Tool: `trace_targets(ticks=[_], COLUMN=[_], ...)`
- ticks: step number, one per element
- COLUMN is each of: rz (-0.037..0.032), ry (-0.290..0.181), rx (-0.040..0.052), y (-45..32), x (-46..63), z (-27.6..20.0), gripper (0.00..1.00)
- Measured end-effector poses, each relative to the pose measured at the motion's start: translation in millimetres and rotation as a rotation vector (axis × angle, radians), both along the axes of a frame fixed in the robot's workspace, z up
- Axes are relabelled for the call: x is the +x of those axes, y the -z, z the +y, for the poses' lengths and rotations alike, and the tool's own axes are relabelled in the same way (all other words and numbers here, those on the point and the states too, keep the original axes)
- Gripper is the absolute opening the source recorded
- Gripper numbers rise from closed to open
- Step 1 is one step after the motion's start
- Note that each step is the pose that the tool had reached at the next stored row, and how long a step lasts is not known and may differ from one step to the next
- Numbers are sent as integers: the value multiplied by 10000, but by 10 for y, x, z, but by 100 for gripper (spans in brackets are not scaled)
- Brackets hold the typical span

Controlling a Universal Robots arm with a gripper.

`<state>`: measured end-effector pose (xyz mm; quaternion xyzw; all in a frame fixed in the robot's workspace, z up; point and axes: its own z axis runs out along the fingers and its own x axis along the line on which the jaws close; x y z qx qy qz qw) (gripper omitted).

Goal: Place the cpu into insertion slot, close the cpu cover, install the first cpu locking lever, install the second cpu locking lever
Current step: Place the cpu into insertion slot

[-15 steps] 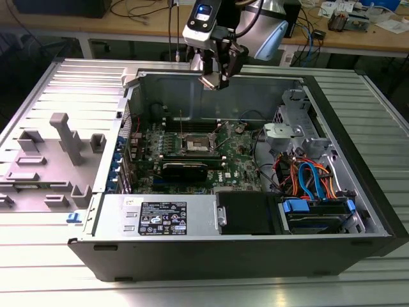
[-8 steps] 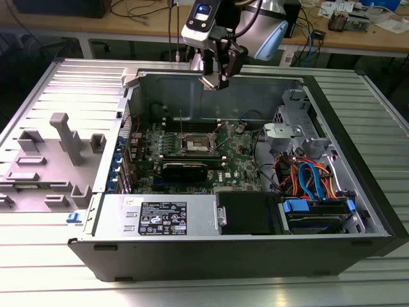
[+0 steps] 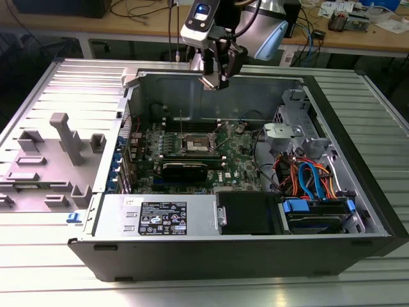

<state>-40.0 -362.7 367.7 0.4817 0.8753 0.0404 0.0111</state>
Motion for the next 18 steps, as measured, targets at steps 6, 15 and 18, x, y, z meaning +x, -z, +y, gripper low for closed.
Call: trace_targets(ticks=[6,15,18], rz=[-1,-1,-1], ry=[85,455,663], rx=[1,4,3], y=[0,2,2], x=[0,-2,-2], z=[0,0,0], gripper=[55,55,55])
